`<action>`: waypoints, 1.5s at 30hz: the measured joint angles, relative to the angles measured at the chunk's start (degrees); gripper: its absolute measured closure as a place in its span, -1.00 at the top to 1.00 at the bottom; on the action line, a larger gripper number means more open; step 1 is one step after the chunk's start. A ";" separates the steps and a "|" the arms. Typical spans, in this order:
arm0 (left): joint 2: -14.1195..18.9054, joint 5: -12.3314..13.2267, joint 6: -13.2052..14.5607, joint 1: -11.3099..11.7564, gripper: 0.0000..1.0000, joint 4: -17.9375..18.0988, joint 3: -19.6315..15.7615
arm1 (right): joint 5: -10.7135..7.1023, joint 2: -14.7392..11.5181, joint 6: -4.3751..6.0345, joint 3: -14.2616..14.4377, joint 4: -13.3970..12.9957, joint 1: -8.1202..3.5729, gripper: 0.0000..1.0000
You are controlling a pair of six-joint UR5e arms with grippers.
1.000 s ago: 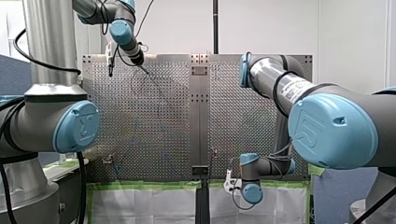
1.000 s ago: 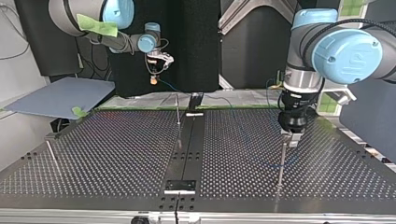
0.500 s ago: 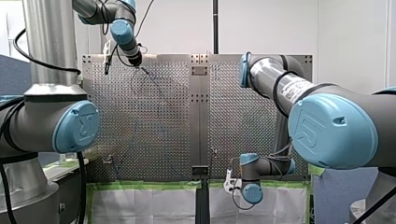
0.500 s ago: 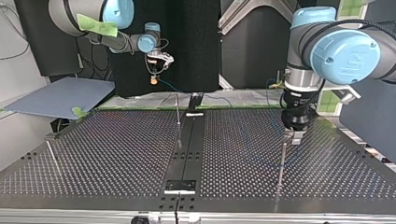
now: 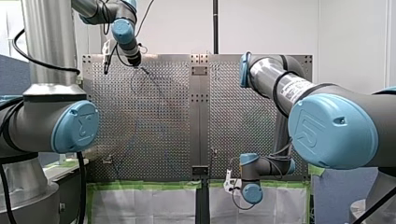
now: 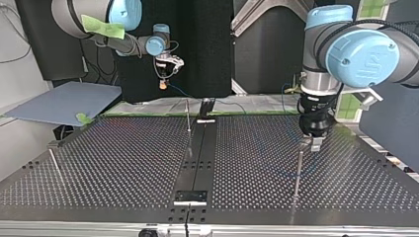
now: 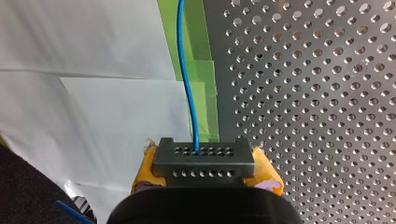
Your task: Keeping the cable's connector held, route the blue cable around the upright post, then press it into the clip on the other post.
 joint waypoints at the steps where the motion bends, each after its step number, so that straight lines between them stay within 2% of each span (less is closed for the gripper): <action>1: 0.00 -0.09 -0.04 -0.02 1.00 0.00 0.00 | 0.00 0.00 0.00 0.00 0.00 0.00 -1.00; 10: 0.03 -1.46 0.10 -0.65 1.00 -0.04 0.00 | -0.13 0.00 0.00 0.00 0.00 0.02 -1.00; 14: 0.03 -2.26 1.79 -1.33 1.00 0.05 0.01 | -0.23 0.00 0.00 0.01 -0.04 0.03 -1.00; 25: -0.33 0.12 7.74 -4.18 1.00 2.48 2.91 | -0.26 0.00 0.00 0.01 -0.24 0.04 -1.00; 35: -4.56 0.60 13.57 -6.92 1.00 4.26 4.98 | -0.26 0.00 0.00 0.00 -0.29 0.00 -1.00; 45: -9.19 -0.96 14.82 -8.42 1.00 6.38 6.33 | -0.26 0.00 0.00 -0.01 -0.51 -0.02 -1.00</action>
